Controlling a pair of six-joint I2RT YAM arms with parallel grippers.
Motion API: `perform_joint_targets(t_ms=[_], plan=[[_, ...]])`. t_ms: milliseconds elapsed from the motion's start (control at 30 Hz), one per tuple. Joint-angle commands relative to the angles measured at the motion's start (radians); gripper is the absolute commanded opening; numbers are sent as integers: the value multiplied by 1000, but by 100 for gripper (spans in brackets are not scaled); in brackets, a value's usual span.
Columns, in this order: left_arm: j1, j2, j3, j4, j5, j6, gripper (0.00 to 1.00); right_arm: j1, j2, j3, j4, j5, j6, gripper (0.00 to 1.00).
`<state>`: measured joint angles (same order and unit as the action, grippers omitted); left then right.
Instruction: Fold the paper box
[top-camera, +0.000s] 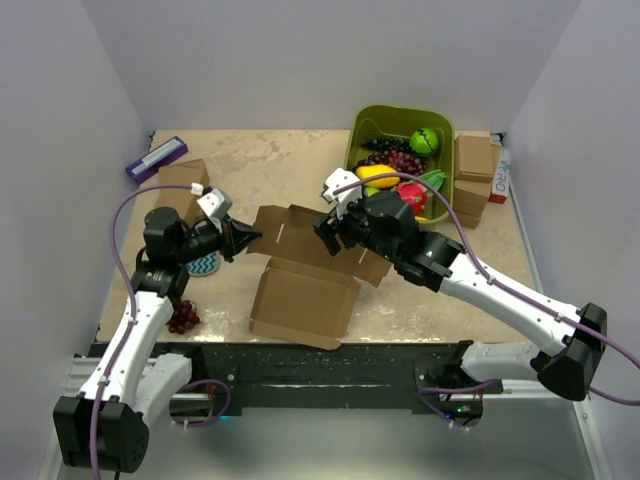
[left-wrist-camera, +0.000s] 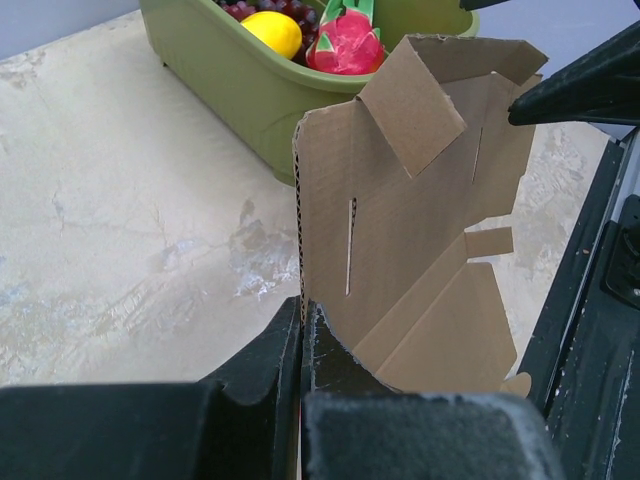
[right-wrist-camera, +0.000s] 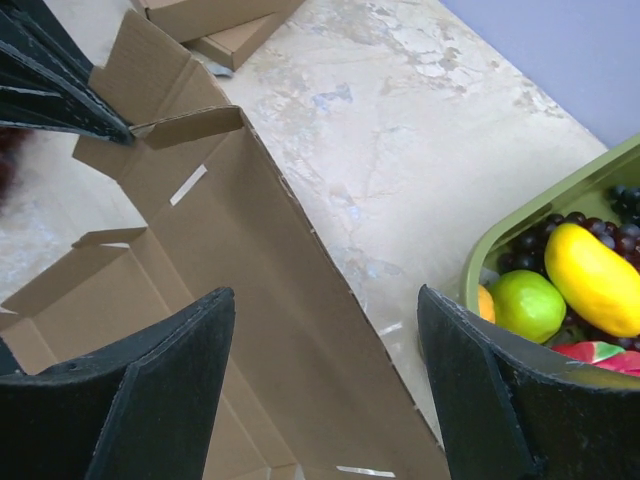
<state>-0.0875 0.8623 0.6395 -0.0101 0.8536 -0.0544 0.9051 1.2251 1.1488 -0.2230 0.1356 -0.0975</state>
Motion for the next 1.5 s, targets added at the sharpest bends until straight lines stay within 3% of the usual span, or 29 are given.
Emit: perform_joint_targets(t_ms=[0, 67, 200, 400, 800, 933, 1033, 1067, 1167, 1200, 1367, 1467], plan=[[-6, 6, 17, 30, 28, 16, 0, 2, 4, -27, 82, 32, -64, 75], [-6, 7, 17, 33, 29, 14, 0, 2, 14, -37, 86, 32, -67, 73], [-6, 12, 17, 35, 2, 4, 0, 2, 22, -50, 97, 6, -64, 54], [-6, 21, 19, 33, -65, -13, 0, 5, 34, -81, 111, -36, -45, 37], [-6, 34, -11, 117, -2, -88, 0, 9, 109, -123, 146, -48, 13, 34], [-6, 34, -9, 82, -60, -61, 0, 9, 91, -118, 129, -28, 73, 40], [-18, 24, -1, 30, -152, -15, 0, 8, 44, -98, 87, 41, 182, 57], [-27, 20, -1, 21, -175, -6, 0, 9, 30, -95, 79, 67, 221, 67], [-49, -2, -1, 12, -226, 25, 0, 9, -32, -100, 57, 134, 448, 83], [-55, -9, -3, 12, -234, 30, 0, 9, -44, -106, 60, 131, 579, 86], [-95, -29, -8, 13, -303, 50, 0, 8, -87, -204, 204, 15, 931, 88], [-119, -46, -14, -22, -330, 77, 0, 5, -93, -294, 402, -59, 1126, 88]])
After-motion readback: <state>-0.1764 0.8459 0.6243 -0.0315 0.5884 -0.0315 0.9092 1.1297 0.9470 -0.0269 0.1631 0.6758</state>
